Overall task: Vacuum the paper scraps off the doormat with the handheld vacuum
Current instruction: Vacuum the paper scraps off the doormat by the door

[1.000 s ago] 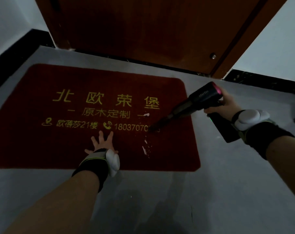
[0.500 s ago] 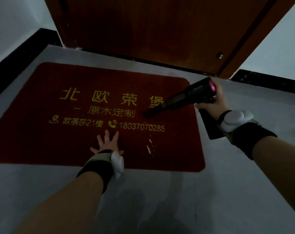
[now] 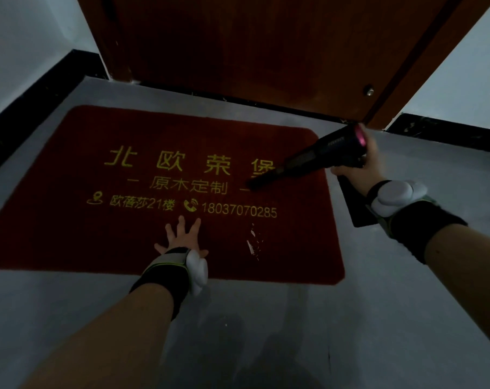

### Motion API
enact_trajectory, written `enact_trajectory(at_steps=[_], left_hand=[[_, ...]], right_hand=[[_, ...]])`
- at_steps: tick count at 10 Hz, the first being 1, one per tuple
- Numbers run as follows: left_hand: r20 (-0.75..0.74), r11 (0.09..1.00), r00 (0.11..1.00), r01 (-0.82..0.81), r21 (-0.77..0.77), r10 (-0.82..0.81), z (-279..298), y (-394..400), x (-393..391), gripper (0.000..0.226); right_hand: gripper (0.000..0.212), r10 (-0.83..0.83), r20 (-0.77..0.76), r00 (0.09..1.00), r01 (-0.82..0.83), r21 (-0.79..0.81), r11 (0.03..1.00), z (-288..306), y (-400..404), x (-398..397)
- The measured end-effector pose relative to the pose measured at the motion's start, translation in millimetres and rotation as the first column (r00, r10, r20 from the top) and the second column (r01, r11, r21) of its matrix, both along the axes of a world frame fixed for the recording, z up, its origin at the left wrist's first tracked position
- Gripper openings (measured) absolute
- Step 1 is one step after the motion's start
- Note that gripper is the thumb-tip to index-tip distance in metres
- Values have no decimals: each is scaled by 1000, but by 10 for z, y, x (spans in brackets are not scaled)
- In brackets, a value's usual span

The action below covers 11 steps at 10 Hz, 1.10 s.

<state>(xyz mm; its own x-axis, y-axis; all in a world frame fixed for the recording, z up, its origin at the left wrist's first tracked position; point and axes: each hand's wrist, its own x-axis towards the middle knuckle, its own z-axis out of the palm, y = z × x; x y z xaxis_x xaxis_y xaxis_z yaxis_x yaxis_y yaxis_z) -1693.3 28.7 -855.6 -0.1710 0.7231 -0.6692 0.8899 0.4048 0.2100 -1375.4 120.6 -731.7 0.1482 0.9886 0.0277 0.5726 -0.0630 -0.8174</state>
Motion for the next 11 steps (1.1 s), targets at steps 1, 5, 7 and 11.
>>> enact_trajectory(at_steps=[1,5,7,11], left_hand=[[7,1000,1000,5,-6,-5,20,-7,-9,84],[4,1000,1000,12,-2,-12,2,-1,-5,84],[-2,997,999,47,68,-47,-72,-127,-65,73],[-24,992,997,71,100,-69,-109,-216,-49,74]], right_hand=[[93,-78,-80,994,84,73,994,37,-1,-9],[92,84,-15,996,-85,-117,989,15,18,165],[93,108,-52,993,-115,-158,981,-109,5,69],[98,141,-19,990,-141,16,990,48,48,-545]])
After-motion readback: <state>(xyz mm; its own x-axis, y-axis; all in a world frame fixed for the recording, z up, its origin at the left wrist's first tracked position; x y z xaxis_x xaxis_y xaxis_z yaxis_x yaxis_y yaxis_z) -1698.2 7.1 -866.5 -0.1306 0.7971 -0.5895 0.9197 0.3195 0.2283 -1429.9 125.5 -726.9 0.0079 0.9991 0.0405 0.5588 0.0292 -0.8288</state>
